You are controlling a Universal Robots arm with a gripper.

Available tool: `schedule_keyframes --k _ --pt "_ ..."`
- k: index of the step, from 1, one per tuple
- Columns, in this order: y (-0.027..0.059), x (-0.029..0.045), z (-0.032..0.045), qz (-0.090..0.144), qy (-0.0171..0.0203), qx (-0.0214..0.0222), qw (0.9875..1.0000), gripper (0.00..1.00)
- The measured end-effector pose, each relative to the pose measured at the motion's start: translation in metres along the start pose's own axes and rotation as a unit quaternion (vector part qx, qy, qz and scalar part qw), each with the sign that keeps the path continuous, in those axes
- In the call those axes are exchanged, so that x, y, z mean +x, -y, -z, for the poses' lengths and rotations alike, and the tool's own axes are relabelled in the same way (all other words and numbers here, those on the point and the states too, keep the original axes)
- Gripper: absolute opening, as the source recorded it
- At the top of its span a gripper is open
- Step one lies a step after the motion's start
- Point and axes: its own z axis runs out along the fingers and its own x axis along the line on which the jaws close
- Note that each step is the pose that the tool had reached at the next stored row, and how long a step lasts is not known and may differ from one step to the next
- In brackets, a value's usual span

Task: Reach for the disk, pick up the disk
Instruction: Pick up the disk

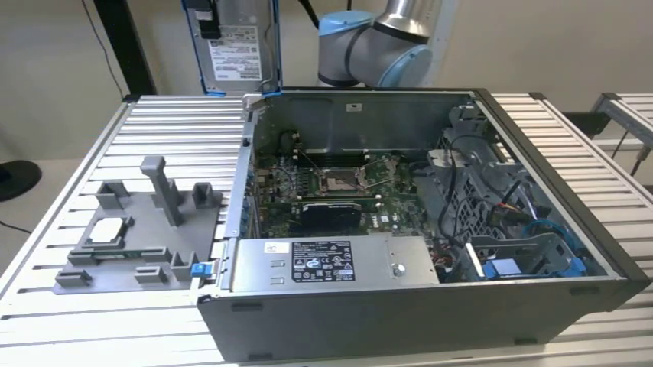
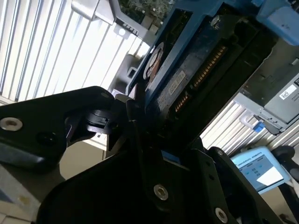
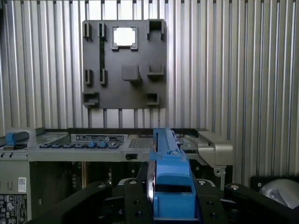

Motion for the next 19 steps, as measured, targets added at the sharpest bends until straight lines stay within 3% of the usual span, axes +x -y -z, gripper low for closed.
schedule_keyframes --k 19 --pt "0.0798 -0.0022 0.0010 0.000 0.0000 -0.0001 1.0000 0.00"
